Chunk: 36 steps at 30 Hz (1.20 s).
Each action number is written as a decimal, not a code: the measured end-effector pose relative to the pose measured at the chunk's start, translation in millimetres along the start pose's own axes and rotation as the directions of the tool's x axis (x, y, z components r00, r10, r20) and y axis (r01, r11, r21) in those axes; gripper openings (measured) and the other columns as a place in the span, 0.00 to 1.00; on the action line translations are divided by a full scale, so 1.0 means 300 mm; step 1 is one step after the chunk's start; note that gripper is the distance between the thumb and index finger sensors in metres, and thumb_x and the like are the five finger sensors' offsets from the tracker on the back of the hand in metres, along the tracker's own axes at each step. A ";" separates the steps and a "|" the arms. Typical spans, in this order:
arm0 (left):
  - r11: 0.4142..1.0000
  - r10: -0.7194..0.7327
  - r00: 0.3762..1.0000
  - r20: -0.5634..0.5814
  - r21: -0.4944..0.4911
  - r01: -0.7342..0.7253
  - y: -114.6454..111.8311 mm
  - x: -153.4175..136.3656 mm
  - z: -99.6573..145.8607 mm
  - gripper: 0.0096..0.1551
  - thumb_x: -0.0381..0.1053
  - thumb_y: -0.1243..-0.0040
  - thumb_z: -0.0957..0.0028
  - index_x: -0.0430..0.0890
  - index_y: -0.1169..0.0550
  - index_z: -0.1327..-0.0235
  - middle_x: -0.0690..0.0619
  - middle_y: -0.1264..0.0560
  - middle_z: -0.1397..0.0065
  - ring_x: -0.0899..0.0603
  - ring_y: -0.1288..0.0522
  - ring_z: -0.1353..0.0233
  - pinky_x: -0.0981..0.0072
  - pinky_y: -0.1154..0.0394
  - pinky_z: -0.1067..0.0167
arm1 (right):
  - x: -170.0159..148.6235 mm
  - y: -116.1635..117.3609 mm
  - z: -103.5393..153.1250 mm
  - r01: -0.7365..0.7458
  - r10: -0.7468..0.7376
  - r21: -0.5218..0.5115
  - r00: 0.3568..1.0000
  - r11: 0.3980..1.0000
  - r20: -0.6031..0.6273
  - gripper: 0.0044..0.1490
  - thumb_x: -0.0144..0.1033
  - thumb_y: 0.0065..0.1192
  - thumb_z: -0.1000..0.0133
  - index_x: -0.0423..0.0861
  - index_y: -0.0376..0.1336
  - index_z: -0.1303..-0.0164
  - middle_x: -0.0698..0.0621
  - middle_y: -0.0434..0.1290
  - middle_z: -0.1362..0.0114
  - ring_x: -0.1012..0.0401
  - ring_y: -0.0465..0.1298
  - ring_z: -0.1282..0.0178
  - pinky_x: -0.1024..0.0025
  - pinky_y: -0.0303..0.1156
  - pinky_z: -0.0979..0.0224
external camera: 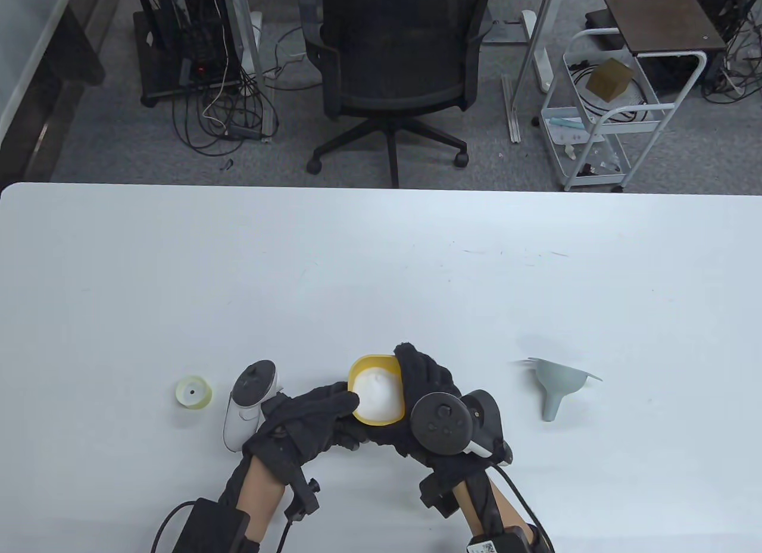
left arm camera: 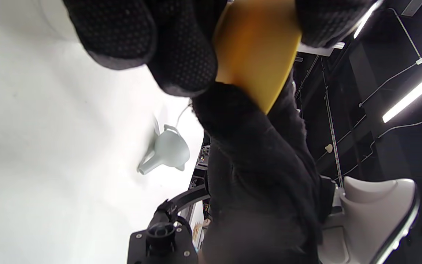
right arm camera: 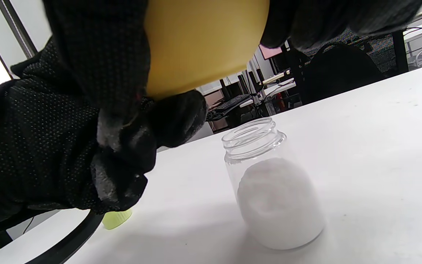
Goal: Unscrew the press dispenser and pour salt into it
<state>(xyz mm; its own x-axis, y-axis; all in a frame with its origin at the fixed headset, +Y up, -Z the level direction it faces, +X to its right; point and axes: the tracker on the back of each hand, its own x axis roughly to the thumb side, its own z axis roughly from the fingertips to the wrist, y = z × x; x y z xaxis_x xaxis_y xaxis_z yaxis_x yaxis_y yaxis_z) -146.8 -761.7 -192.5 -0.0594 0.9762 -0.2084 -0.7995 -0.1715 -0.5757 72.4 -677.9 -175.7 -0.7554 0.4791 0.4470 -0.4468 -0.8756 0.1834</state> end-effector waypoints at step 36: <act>0.958 0.122 0.990 0.077 0.251 -0.137 0.180 -0.013 0.096 0.58 0.72 0.43 0.37 0.26 0.38 0.17 0.35 0.25 0.26 0.42 0.18 0.38 0.47 0.21 0.39 | -0.625 -0.111 0.171 -0.320 0.151 -0.054 0.580 0.946 -0.801 0.68 0.59 0.43 0.29 0.10 0.33 0.15 0.05 0.40 0.19 0.10 0.46 0.29 0.12 0.48 0.35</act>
<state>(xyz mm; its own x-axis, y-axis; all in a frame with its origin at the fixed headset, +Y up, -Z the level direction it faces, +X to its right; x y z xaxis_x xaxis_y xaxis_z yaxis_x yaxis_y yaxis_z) -207.0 -771.1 -199.9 -0.2021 0.9554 -0.2153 -0.9081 -0.2651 -0.3241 253.5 -741.8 -220.7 -0.8890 0.1948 -0.4144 -0.2068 -0.9783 -0.0164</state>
